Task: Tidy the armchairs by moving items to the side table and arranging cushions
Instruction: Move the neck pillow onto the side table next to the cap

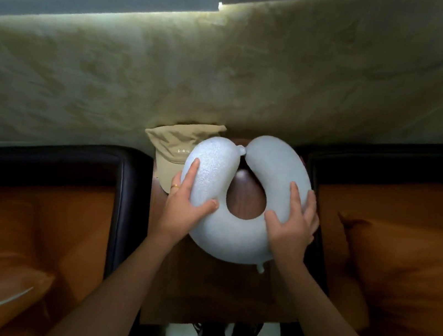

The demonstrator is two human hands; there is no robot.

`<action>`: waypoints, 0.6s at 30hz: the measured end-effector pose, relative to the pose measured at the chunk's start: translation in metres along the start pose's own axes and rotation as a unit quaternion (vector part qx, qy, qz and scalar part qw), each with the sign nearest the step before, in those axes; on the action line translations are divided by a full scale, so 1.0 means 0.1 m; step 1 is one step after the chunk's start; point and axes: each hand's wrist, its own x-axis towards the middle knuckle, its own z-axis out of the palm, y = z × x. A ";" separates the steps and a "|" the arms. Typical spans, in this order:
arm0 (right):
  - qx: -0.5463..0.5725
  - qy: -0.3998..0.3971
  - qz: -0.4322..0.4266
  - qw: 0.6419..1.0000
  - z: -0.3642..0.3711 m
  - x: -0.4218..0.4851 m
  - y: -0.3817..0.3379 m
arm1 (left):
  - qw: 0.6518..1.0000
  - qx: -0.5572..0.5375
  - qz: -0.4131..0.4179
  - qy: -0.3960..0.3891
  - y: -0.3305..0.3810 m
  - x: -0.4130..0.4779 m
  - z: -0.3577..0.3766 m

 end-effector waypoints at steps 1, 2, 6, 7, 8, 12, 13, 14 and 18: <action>-0.006 -0.007 -0.003 1.000 0.01 0.03 0.03 | 1.000 0.002 0.002 0.009 0.02 0.00 0.02; -0.012 -0.010 -0.007 1.000 0.01 0.05 0.04 | 1.000 0.003 0.003 0.016 0.04 -0.02 0.04; -0.007 -0.022 -0.002 1.000 -0.03 0.06 0.02 | 0.999 0.014 -0.007 0.028 0.09 -0.05 0.09; -0.009 -0.028 -0.004 1.000 -0.04 0.07 0.02 | 0.999 0.016 -0.010 0.030 0.09 -0.05 0.10; -0.013 -0.038 -0.007 0.999 -0.05 0.07 0.02 | 0.999 0.017 -0.015 0.030 0.10 -0.05 0.11; -0.031 -0.077 -0.026 0.996 -0.05 0.10 0.08 | 0.998 0.038 -0.035 0.019 0.05 -0.08 0.13; -0.035 -0.080 -0.033 0.996 -0.04 0.10 0.10 | 0.998 0.051 -0.041 0.014 0.04 -0.07 0.12; -0.040 -0.079 -0.038 0.995 -0.04 0.10 0.10 | 0.997 0.066 -0.048 0.008 0.04 -0.07 0.11; -0.063 -0.082 -0.041 0.994 -0.06 0.10 0.09 | 0.986 0.142 -0.080 -0.017 0.10 -0.03 0.09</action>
